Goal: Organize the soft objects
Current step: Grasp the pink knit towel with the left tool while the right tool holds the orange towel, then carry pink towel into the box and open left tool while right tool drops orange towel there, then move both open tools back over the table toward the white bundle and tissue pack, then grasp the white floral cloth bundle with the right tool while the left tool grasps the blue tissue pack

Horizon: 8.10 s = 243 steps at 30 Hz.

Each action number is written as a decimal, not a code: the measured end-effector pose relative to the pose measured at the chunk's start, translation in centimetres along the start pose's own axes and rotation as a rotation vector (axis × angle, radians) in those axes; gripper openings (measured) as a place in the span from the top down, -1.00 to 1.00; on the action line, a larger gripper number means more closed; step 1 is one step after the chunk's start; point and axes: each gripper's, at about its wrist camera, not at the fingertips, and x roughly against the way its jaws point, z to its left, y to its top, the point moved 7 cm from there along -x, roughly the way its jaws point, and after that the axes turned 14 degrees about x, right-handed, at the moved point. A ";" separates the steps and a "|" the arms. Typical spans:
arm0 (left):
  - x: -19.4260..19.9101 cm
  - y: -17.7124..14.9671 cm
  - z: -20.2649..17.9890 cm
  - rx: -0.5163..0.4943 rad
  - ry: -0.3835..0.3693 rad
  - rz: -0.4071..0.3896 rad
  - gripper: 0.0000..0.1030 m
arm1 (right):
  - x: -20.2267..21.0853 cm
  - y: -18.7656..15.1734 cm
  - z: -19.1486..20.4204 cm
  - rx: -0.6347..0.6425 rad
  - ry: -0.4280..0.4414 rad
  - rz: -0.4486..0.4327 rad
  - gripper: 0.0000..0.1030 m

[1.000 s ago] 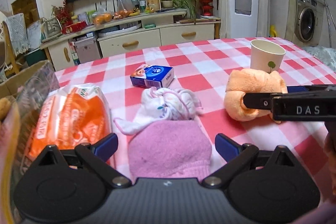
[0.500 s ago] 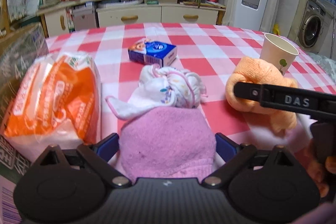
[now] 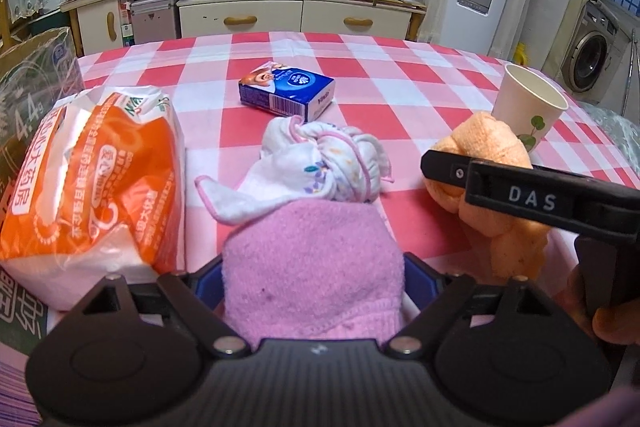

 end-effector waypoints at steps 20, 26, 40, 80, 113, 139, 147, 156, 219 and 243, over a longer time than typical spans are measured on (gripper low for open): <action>3.5 -0.3 -0.6 -0.007 -0.078 -0.042 -0.46 | 1.1 -0.7 0.2 -0.035 -0.053 -0.035 -0.54; 5.6 0.3 -0.3 -0.003 -0.106 -0.092 -0.46 | 1.7 -1.2 0.3 -0.090 -0.079 -0.030 -0.53; 8.3 1.4 -0.3 -0.001 -0.163 -0.150 -0.46 | 3.9 -2.2 1.9 -0.124 -0.124 -0.020 -0.52; 17.2 8.6 14.8 0.289 -0.086 -0.440 -0.48 | 7.1 5.6 15.2 0.073 0.035 -0.122 -0.51; 15.2 7.9 22.4 0.416 0.151 -0.307 -0.50 | -4.7 17.2 27.5 0.031 0.358 -0.104 -0.55; 15.6 8.1 21.8 0.402 0.206 -0.343 -0.67 | 1.7 16.5 22.4 0.052 0.187 -0.239 -0.96; 15.2 8.2 20.4 0.364 0.204 -0.350 -0.68 | 2.5 15.4 18.9 0.010 0.138 -0.240 -0.96; 14.7 8.2 17.7 0.301 0.189 -0.359 -0.68 | 3.6 13.4 16.1 -0.023 0.084 -0.238 -0.96; 7.2 5.5 0.4 -0.006 0.095 -0.348 -0.71 | 2.5 -0.7 2.3 0.128 -0.132 -0.015 -0.70; -7.2 9.9 -5.1 0.105 0.256 -0.279 -0.71 | 2.3 -1.2 -0.2 0.024 -0.085 0.006 -0.94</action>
